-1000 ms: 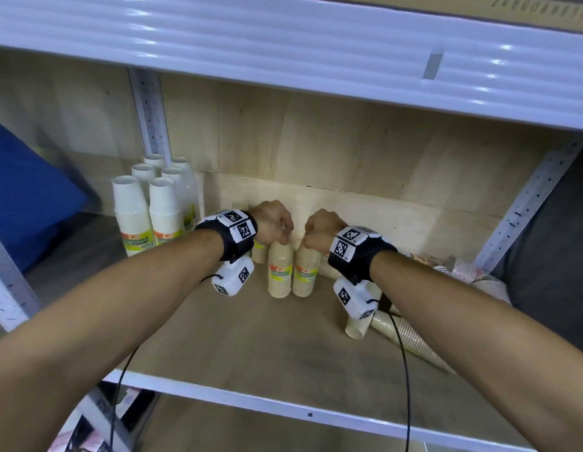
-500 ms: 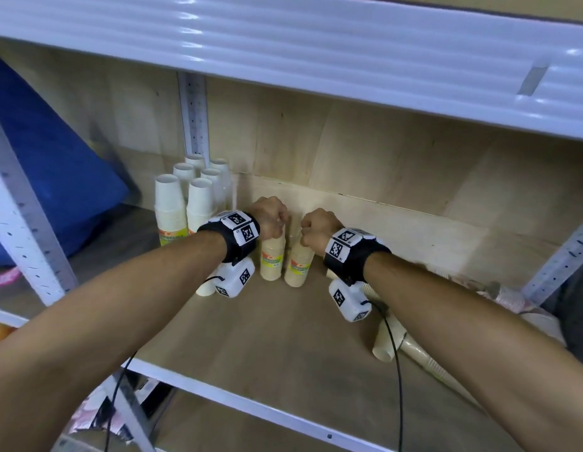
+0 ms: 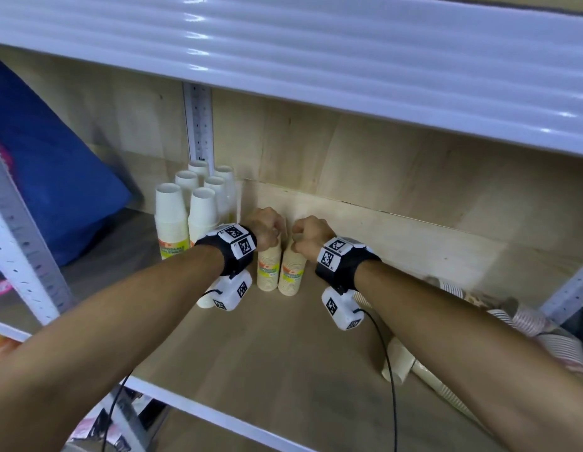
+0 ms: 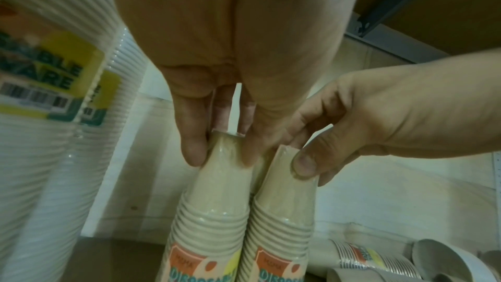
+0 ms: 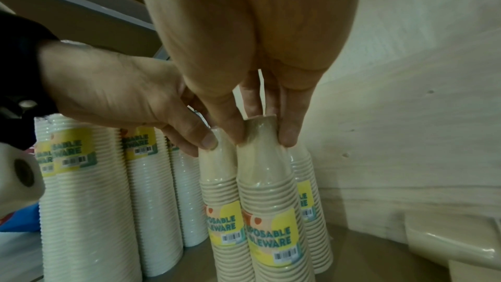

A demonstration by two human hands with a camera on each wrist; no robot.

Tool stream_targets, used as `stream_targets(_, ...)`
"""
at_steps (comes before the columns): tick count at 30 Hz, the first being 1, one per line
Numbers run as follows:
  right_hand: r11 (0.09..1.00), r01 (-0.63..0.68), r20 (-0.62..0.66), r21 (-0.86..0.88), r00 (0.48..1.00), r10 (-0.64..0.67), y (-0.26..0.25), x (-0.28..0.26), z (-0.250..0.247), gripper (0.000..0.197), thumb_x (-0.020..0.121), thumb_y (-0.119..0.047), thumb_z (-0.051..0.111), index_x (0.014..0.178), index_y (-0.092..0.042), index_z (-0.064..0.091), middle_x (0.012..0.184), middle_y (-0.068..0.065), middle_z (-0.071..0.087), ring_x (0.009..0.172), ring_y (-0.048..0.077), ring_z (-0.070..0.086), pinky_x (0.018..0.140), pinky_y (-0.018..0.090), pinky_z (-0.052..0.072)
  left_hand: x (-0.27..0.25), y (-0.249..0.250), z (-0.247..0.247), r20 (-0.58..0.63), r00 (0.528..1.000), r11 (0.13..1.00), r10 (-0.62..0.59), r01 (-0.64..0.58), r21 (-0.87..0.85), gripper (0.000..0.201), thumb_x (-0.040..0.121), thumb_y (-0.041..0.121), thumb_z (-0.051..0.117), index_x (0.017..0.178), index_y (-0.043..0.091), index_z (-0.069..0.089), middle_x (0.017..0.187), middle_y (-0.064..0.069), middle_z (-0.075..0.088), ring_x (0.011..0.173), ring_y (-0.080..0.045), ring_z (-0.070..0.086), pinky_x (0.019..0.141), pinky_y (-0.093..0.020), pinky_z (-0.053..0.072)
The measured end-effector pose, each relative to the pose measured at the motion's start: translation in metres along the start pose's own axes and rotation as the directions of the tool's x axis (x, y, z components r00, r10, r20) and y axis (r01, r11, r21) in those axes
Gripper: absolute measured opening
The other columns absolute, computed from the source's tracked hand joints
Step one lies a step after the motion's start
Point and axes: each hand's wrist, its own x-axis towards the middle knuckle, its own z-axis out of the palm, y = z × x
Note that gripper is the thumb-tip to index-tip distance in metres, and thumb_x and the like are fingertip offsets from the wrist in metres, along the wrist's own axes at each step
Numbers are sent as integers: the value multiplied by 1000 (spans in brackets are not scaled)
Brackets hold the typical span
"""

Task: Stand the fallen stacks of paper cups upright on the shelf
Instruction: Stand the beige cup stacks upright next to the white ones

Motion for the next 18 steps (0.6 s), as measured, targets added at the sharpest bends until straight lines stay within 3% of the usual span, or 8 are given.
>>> stream_targets(3, 1000, 13, 1, 26, 1000, -13, 2, 3, 0, 26, 80, -14, 68, 105, -10, 68, 107, 10, 67, 97, 29, 65, 81, 34, 56, 3, -1, -1, -2, 1000, 1000, -20, 20, -9, 23, 86, 3, 65, 100, 19, 73, 103, -1, 67, 87, -16, 58, 69, -22, 41)
stream_targets(6, 998, 7, 4, 61, 1000, -7, 7, 8, -4, 37, 78, -18, 72, 114, -12, 67, 116, 9, 65, 103, 27, 63, 86, 32, 53, 7, -3, -3, -12, 999, 998, -48, 47, -42, 31, 85, 8, 68, 114, 17, 69, 116, -2, 64, 101, -20, 59, 78, -26, 46)
stream_targets(8, 996, -11, -2, 86, 1000, 11, 12, 10, -9, 46, 76, -28, 76, 119, -16, 64, 120, 6, 62, 105, 24, 61, 84, 27, 49, 7, -2, -9, -24, 998, 997, -59, 57, -59, 37, 84, 11, 71, 120, 17, 65, 120, -3, 61, 108, -21, 59, 85, -27, 48)
stream_targets(11, 997, -24, -16, 76, 1000, 26, 21, 10, -19, 56, 71, -46, 80, 118, -20, 62, 114, 2, 59, 101, 21, 59, 81, 27, 45, 9, 5, -21, -47, 998, 997, -46, 43, -65, 39, 84, 11, 70, 121, 19, 63, 124, -3, 56, 112, -21, 56, 86, -28, 48)
stream_targets(14, 998, -50, -53, 43, 997, 53, 34, 7, -36, 46, 72, -35, 80, 113, -21, 65, 116, 4, 62, 101, 22, 61, 77, 25, 44, 10, 18, -28, -60, 998, 996, -27, 22, -83, 36, 85, 17, 70, 120, 23, 63, 128, -4, 54, 111, -21, 56, 91, -32, 49)
stream_targets(18, 995, -101, -72, 20, 992, 102, 57, -6, -64, 42, 72, -31, 80, 110, -24, 64, 116, 3, 62, 101, 20, 61, 76, 25, 42, 11, 45, -27, -40, 998, 994, 43, -47, -96, 38, 84, 27, 73, 121, 26, 63, 127, -2, 55, 109, -18, 55, 87, -27, 45)
